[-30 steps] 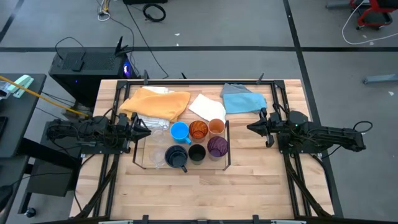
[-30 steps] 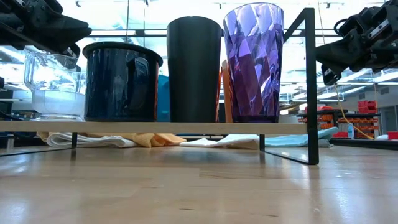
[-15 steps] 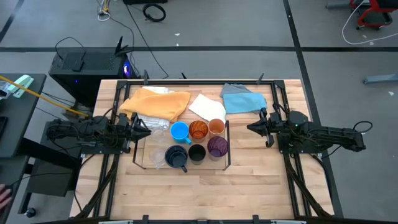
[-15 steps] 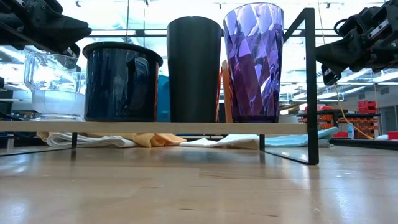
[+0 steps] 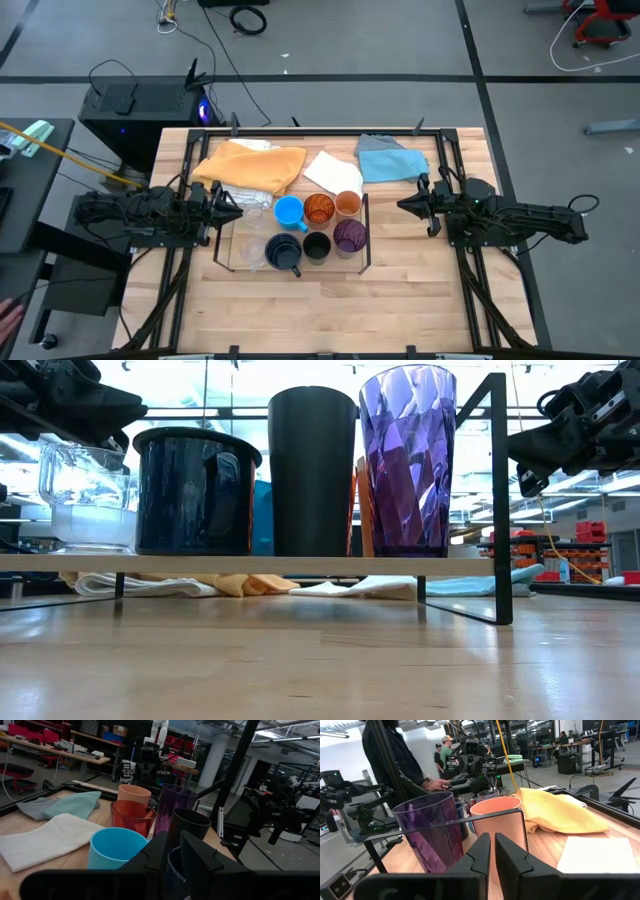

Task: Stack small to large cups/mugs on shelf
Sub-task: Return to Home Position

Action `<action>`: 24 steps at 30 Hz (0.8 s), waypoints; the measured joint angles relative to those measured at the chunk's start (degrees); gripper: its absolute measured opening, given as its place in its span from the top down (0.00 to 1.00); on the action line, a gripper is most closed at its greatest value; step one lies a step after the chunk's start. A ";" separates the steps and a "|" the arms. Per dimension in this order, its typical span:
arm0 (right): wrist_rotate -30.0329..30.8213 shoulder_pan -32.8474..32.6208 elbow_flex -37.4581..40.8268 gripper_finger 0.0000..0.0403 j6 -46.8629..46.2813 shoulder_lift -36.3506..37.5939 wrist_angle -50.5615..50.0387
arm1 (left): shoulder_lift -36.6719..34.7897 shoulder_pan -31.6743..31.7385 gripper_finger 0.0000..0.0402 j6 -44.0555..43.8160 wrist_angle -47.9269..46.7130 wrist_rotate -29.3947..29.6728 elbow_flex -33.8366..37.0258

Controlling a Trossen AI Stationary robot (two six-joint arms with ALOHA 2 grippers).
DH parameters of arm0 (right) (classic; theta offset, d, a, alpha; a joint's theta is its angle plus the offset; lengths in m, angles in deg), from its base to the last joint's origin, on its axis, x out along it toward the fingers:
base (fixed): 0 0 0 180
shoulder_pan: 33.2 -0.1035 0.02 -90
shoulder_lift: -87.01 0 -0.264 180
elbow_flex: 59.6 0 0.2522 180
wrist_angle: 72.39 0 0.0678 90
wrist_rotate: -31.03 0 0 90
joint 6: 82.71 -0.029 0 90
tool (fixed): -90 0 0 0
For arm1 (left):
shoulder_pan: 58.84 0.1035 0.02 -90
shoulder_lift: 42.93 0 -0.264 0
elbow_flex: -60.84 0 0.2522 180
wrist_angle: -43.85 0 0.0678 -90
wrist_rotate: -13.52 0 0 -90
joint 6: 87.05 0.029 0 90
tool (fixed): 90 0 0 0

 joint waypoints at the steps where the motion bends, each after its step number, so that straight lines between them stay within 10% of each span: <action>1: 0.00 0.00 0.00 0.92 0.01 -0.01 -0.01 | -0.01 0.00 0.84 -0.03 -0.01 -0.01 0.00; 24: 0.01 0.00 0.00 0.92 0.11 -0.01 -0.01 | 0.00 0.00 0.84 0.00 -0.01 -0.01 0.00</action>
